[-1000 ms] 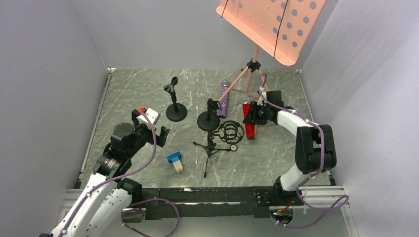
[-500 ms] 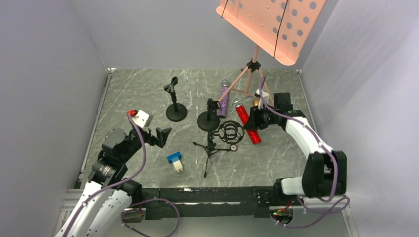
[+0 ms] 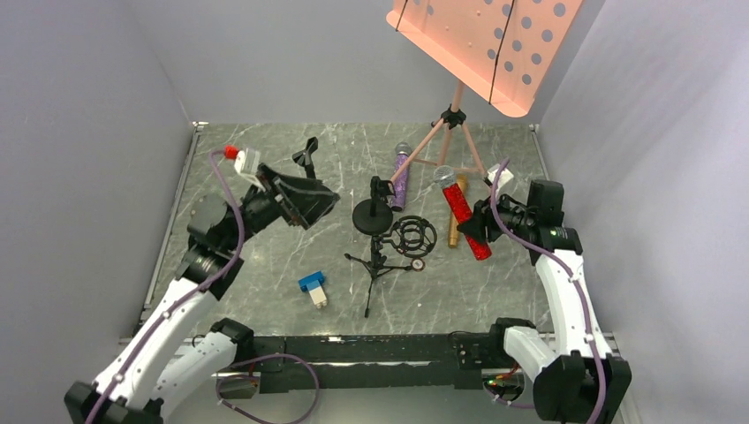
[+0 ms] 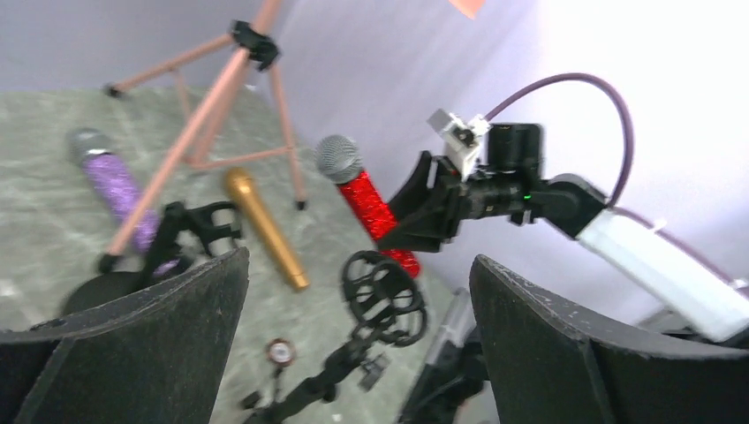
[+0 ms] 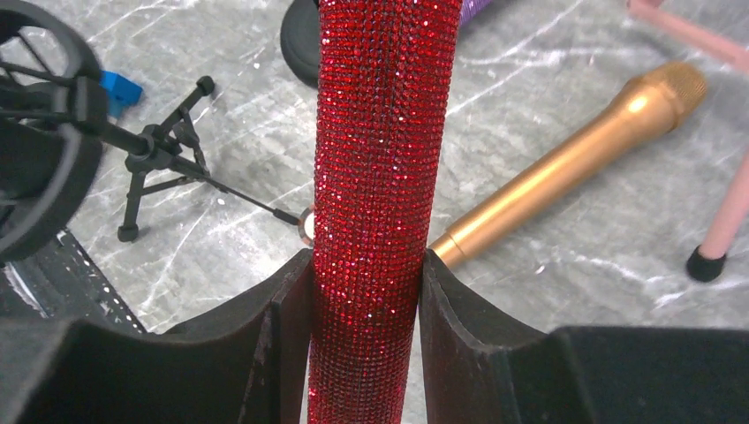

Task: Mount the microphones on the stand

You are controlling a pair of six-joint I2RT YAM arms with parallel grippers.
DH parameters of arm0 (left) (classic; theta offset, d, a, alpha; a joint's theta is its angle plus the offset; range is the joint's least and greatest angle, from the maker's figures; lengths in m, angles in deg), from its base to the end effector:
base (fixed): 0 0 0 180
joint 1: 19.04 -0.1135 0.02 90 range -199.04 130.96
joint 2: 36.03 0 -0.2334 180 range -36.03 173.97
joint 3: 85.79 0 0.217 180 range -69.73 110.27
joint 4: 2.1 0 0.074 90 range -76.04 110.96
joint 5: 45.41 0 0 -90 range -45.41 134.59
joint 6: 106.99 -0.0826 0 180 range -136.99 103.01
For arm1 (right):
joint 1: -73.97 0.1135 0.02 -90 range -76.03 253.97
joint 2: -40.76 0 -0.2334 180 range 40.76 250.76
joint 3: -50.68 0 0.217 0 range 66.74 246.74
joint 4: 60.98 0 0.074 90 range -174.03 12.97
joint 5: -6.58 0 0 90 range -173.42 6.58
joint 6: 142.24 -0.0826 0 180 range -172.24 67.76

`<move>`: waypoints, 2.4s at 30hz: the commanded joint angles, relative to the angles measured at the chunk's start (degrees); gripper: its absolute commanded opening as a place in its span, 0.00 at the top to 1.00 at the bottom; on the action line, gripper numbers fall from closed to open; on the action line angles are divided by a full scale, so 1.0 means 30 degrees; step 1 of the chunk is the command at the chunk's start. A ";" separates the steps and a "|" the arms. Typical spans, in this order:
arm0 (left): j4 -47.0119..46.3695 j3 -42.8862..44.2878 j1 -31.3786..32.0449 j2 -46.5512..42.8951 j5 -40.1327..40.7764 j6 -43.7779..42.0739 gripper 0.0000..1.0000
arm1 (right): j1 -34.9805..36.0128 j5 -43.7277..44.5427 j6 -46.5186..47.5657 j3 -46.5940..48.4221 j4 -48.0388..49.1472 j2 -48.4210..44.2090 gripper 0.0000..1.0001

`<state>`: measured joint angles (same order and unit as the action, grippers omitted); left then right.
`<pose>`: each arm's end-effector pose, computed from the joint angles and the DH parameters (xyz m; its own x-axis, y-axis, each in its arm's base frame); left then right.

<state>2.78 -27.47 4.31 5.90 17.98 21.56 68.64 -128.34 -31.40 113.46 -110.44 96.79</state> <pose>0.1684 -0.1130 0.3602 -0.3287 -0.4650 -0.8220 0.7064 0.4566 -0.5408 0.2070 0.0393 0.2427 -0.4708 -0.2091 -0.8571 -0.6616 0.7264 0.1862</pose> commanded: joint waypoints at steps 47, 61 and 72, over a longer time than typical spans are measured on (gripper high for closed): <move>-0.0649 1.2713 1.0446 1.4884 0.5224 0.1411 0.60 | 0.1217 -1.1026 -0.0603 0.5022 0.0304 0.0015 0.94; -0.3689 1.0715 0.9048 1.2828 0.2954 0.0674 1.00 | 0.1169 -1.0342 -0.0779 0.4918 0.0529 -0.1113 0.00; 0.2374 1.1595 0.7875 0.8042 0.2947 -0.4849 1.00 | -0.3125 -1.2991 -0.1377 0.3249 0.1747 -0.2207 0.00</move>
<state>4.11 3.74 28.03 35.69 28.36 15.85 62.85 -162.20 -34.68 126.29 -109.48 90.93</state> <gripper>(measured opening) 0.470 0.995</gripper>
